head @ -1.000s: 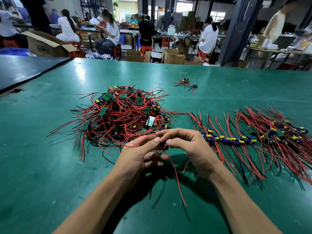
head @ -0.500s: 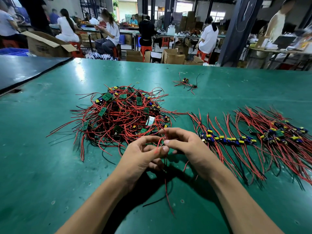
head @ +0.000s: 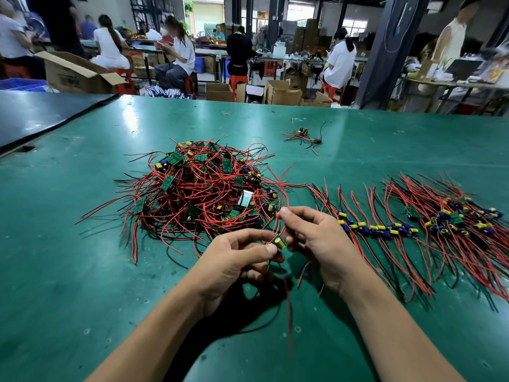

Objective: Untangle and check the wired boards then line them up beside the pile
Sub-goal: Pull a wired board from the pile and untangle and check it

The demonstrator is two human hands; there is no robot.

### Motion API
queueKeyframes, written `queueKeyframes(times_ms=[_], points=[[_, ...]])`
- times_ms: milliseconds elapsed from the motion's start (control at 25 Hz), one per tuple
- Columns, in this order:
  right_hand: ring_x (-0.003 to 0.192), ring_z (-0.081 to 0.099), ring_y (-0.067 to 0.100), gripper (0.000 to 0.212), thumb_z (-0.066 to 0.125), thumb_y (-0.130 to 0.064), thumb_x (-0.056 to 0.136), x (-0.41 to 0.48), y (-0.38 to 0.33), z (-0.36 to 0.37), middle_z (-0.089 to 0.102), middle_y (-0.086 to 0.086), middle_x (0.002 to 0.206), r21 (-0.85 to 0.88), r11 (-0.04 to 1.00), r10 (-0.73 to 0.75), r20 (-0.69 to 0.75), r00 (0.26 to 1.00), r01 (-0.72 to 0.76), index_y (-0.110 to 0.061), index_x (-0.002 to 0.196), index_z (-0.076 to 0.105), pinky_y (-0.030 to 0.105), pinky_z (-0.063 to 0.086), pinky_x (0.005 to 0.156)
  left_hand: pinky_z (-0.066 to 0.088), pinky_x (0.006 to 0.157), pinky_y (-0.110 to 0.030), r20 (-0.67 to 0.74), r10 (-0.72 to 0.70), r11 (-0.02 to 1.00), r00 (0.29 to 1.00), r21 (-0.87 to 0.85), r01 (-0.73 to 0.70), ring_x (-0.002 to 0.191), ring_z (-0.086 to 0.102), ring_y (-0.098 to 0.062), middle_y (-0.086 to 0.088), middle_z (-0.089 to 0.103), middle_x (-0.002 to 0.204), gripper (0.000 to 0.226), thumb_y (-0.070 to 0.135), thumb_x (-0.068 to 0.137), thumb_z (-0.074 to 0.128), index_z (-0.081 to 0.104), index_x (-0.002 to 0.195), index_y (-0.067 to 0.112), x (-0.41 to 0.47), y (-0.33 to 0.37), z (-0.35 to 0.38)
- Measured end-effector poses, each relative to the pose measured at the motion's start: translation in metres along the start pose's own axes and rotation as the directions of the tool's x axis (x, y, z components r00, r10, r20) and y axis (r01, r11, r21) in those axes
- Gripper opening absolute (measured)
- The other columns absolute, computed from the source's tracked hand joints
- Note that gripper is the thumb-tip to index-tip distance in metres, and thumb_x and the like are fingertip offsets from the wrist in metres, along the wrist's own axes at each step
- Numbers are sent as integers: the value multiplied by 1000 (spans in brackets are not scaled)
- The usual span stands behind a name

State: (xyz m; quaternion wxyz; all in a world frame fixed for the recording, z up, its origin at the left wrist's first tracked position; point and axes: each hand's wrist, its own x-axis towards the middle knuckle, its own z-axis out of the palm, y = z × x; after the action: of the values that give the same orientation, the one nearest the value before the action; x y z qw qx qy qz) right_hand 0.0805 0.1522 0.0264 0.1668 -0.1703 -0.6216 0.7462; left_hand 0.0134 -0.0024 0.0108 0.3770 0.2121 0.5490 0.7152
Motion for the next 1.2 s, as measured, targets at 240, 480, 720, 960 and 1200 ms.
queueKeyframes(times_ms=[240,480,720,960,1200], points=[[47,47,7,23,85,-34,60,-1,-2,2,53,-2,58,153,986,51,130,990,-71,-20,71,71,18,45,46,50,61,-27,117,-56,995,992,-74,65,67,69,-28,-26,71,95,14,11,76,73,74,89,15,-4,2,2],[55,56,9,17,86,-31,65,-5,1,3,63,-1,67,109,989,68,296,953,-104,-24,72,72,21,46,50,47,65,-31,38,10,1000,999,7,-10,69,65,-22,-17,72,86,22,25,79,76,74,90,7,-5,-3,7],[55,44,8,19,80,-41,69,-5,1,2,59,0,66,-74,997,-10,185,983,24,-24,77,75,19,34,50,41,53,-25,-98,110,987,989,125,-97,53,51,-16,-10,60,62,15,25,70,80,71,70,14,-5,-3,7],[52,45,10,21,77,-43,74,-2,2,1,59,-2,60,-196,963,-170,102,980,187,-22,74,77,19,36,49,48,53,-23,-103,128,980,986,169,-109,59,60,-20,-10,65,69,24,32,88,65,71,74,13,-5,-3,11],[64,49,20,28,78,-43,76,-3,4,0,64,7,73,-135,990,-14,214,977,44,-18,87,78,22,40,52,51,54,-24,-73,77,996,994,59,-72,57,63,-21,-14,68,72,13,17,84,68,73,81,6,-3,-3,10]])
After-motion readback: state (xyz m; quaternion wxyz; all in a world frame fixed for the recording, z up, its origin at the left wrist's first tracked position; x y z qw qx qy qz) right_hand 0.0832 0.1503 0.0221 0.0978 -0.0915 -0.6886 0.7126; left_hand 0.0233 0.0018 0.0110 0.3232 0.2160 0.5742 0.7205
